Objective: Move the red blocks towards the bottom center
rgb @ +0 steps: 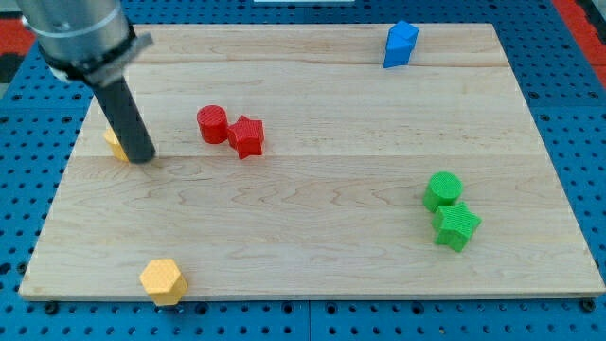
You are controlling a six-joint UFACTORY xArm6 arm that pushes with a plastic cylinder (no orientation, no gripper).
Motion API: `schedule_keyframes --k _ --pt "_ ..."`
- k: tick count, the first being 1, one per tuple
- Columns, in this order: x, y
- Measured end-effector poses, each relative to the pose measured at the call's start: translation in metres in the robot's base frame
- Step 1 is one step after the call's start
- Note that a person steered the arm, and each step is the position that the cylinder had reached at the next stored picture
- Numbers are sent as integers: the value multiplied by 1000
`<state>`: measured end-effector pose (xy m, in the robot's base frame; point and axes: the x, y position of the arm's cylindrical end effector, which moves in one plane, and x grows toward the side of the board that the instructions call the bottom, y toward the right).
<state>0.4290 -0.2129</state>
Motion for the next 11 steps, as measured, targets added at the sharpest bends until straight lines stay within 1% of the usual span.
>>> schedule_keyframes --k 1,2,3,4,5,6,7,8,10,11 --pt "11 10" --pt "15 33" --pt "14 36" --pt "-24 50" --pt "-46 115" --pt "-58 116" --pt "-85 135" --pt "-36 147" --pt "54 145" --pt "89 167"
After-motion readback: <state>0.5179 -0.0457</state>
